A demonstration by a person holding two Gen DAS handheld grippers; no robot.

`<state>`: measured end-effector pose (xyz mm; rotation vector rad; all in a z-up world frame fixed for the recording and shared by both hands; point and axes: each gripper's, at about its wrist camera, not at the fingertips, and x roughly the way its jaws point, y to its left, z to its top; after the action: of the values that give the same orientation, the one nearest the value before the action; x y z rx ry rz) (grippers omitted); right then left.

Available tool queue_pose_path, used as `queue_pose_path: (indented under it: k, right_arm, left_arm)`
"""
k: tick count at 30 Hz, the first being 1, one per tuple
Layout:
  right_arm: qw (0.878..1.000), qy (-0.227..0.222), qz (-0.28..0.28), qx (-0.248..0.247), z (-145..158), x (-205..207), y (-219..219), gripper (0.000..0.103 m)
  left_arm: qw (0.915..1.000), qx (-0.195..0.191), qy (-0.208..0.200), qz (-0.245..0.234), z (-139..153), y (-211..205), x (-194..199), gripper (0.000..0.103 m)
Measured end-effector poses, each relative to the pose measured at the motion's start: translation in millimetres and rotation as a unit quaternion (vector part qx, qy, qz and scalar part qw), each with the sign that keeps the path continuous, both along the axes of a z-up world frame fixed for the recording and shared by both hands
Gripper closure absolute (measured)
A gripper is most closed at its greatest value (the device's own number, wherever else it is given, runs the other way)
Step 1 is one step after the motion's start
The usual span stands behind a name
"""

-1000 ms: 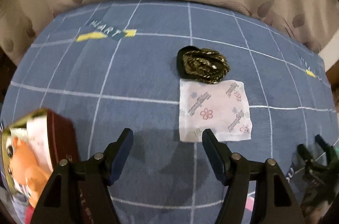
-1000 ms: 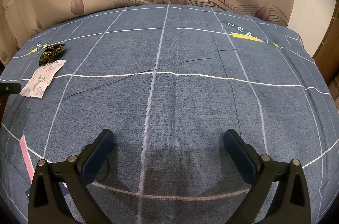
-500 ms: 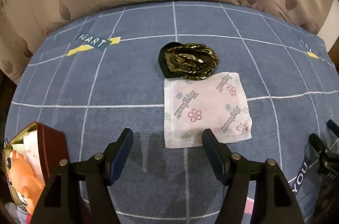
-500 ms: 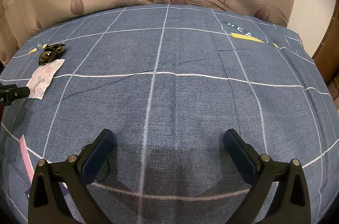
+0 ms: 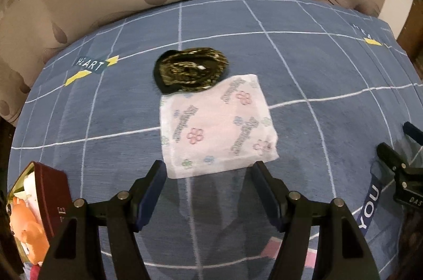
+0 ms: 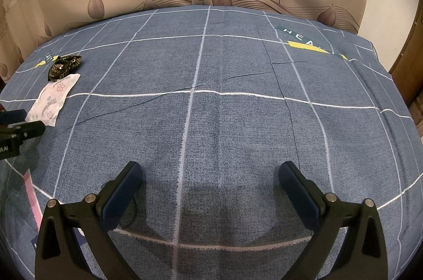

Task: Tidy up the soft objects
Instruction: 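Grasp the dark gold-patterned scrunchie with the left gripper and lift it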

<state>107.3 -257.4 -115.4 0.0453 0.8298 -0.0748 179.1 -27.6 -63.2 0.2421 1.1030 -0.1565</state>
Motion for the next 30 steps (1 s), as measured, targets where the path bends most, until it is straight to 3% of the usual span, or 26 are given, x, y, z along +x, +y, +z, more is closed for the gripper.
queue_pose_path:
  k: [5,7,9,12,18,24,30]
  right_arm:
    - [1.000,0.000,0.000,0.000,-0.2,0.0,-0.2,0.000]
    - [1.000,0.000,0.000,0.000,-0.3,0.0,-0.1,0.000]
    - [1.000,0.000,0.000,0.000,-0.4,-0.2,-0.1,0.000]
    - [1.000,0.000,0.000,0.000,-0.5,-0.3,0.0,0.000]
    - [1.000,-0.001,0.000,0.000,-0.5,-0.5,0.1,0.000]
    - [1.000,-0.001,0.002,0.001,1.6,1.0,-1.7,0.000]
    - [1.000,-0.003,0.003,0.002,1.6,-0.6,-0.4,0.000]
  left_arm:
    - [0.9985,-0.038,0.008,-0.039,3.4,-16.1,-3.7,0.034]
    - [0.9942,-0.076,0.012,-0.076,11.5,-27.9,-10.5,0.034]
    - [0.9915,-0.081,0.007,-0.102,22.2,-35.2,-16.2,0.034]
    - [0.9941,-0.054,-0.015,-0.093,41.2,-27.8,-8.3,0.034]
    - [0.9991,-0.024,-0.004,-0.036,58.0,16.6,45.0,0.034]
    - [0.9990,-0.009,0.028,-0.035,47.2,30.7,85.0,0.034]
    - [0.9968,0.005,0.055,-0.057,16.7,22.7,113.3,0.034]
